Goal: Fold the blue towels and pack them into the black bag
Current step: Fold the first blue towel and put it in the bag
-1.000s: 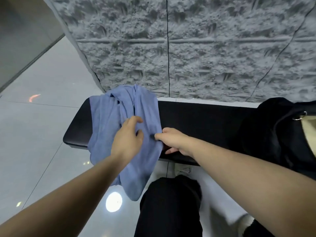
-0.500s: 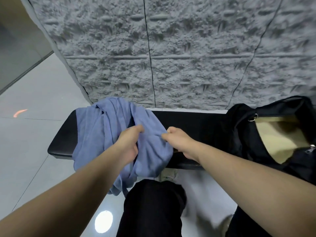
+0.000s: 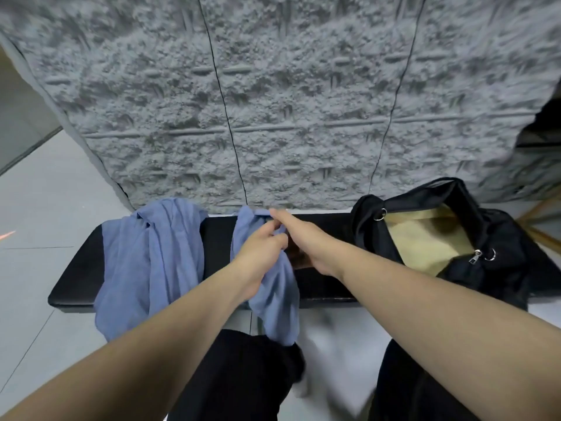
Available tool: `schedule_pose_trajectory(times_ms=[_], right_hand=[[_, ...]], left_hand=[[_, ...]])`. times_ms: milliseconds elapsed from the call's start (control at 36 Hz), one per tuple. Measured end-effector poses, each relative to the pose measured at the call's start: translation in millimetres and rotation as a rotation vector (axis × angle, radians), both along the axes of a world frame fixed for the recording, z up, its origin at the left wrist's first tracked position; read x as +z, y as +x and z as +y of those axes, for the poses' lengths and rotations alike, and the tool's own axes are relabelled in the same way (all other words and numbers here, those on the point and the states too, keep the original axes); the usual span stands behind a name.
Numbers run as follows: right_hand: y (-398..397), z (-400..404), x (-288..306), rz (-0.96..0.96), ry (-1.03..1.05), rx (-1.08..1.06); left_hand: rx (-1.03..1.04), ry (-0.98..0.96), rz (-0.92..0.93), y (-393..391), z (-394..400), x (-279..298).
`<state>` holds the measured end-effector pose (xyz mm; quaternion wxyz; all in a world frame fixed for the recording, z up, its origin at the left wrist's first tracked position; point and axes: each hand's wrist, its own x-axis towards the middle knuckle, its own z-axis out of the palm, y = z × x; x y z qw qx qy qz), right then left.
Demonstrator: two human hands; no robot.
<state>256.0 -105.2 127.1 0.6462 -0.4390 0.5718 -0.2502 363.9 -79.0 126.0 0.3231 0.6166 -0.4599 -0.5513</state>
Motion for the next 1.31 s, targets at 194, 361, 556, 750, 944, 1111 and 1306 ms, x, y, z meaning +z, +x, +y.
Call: schedule_pose_trajectory(times_ms=[194,361,556,750,944,1111,1306], right_hand=[[-19,7,8,-0.067,0.076,-0.055],[-35,11,20,-0.020,0.040,-0.199],[-55,23,38,-0.080,-0.041,-0.239],[-67,24,43,-0.078,-0.044,-0.216],[-62,10,31,-0.380,0.076,-0.413],[-56,-6,18,-0.619,0.090,-0.467],[-62,-27,-5,-0.401,0.090,-0.612]], left_hand=[[-0.139,-0.026,0.017,-22,20,7],[-0.098,-0.021,0.043,-33,29,23],[0.316,0.071,0.192,-12,32,3],[0.304,0.298,0.185,-10,32,-15],[0.199,0.403,0.587,-20,22,-16],[0.043,0.382,0.756,-28,5,-22],[0.323,0.104,0.464,-2,-33,-52]])
